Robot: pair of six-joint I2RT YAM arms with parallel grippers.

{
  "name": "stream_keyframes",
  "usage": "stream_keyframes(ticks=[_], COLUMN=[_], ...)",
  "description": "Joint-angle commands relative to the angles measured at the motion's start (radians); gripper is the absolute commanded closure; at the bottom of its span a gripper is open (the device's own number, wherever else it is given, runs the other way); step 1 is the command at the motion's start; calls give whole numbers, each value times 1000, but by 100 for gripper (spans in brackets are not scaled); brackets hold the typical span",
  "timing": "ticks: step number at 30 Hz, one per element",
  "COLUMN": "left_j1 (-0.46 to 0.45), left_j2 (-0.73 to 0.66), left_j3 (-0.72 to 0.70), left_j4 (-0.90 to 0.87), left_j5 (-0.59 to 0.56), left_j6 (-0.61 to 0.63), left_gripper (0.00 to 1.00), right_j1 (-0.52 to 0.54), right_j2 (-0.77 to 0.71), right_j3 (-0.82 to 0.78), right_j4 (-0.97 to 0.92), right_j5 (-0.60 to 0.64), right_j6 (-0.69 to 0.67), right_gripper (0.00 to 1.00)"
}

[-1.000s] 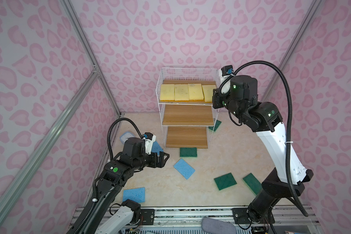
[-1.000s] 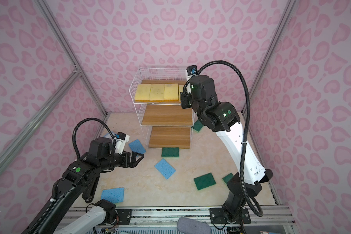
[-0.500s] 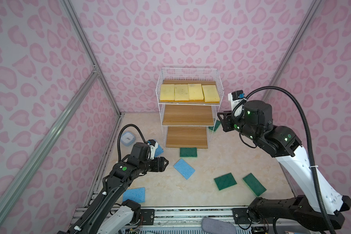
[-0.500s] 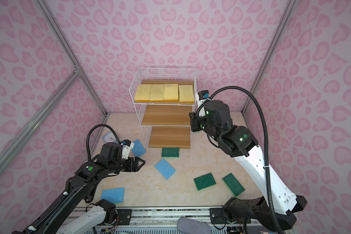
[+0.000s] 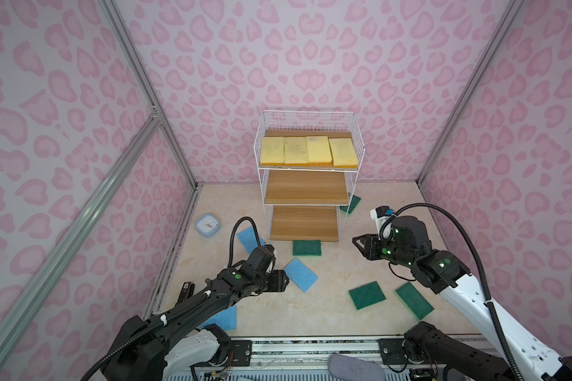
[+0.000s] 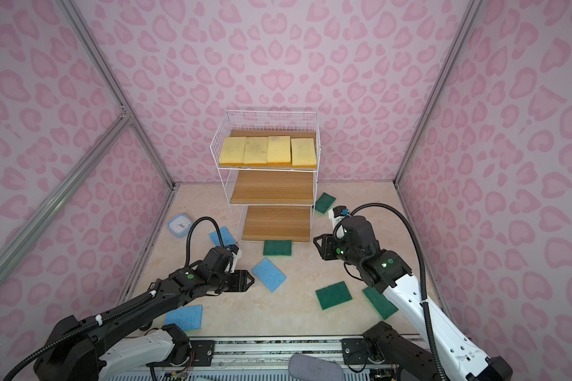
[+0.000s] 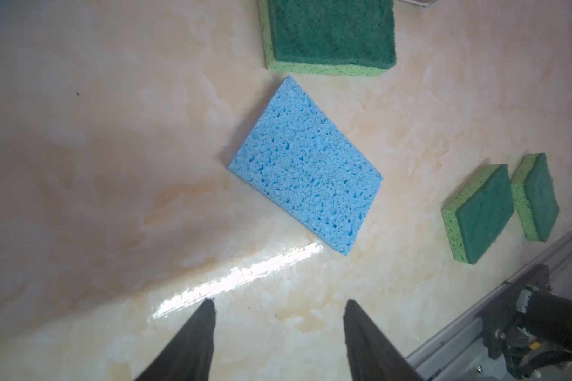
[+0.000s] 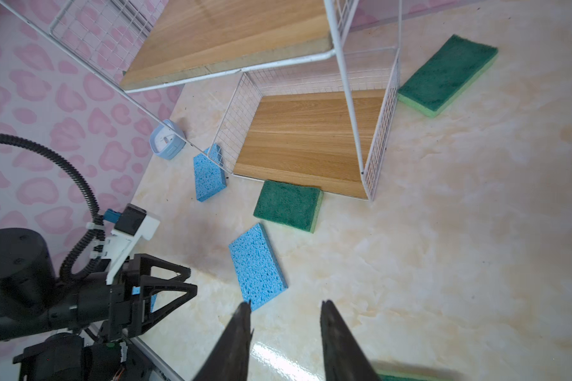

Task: Arrange cleaning sponges on a shelf
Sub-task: Pick up the cleaning sponge from the center of the table.

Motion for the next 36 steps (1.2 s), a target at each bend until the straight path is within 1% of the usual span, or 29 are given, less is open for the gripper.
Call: stream_keyframes(ticks=[1, 5, 9, 14, 19, 22, 23, 24, 25, 26, 27, 28, 32, 36], left_j1=[-33, -76, -102, -109, -110, -110, -109, -110, -110, -110, -110, -110, -110, -110], left_j2=[60, 138, 214, 279, 358, 399, 410, 419, 424, 428, 432, 432, 401, 329], left_j3=[-14, -24, 2, 41, 88, 102, 103, 101, 100, 99, 98, 97, 94, 119], left_j4=[134, 203, 216, 254, 253, 260, 269, 276, 281, 284, 284, 285, 270, 189], left_j5=[-121, -195, -256, -285, -303, -299, -297, -295, -296, -298, -300, -300, -287, -247], left_j6=[-123, -217, -274, -304, -305, -307, -309, -311, -313, -315, -316, -315, -297, -227], left_gripper=[38, 41, 42, 43, 49, 55, 59, 65, 73, 83, 91, 95, 96, 96], right_j1=[-54, -141, -208, -220, -220, -220, -220, -220, -219, -219, -219, -219, -217, -200], right_j2=[-40, -89, -130, -162, -174, -180, -181, -182, -184, -184, -185, -186, -185, -185], right_j3=[-73, -154, -198, -228, -246, -249, -249, -250, -251, -253, -254, -257, -268, -271], right_j4=[87, 97, 93, 85, 95, 91, 91, 88, 86, 86, 85, 85, 87, 92], right_j5=[-126, -221, -283, -294, -294, -292, -292, -292, -292, -292, -292, -292, -308, -333], right_j6=[45, 53, 46, 38, 45, 45, 44, 44, 44, 44, 44, 45, 49, 53], right_gripper=[62, 63, 64, 64, 64, 64, 64, 64, 64, 64, 63, 63, 60, 51])
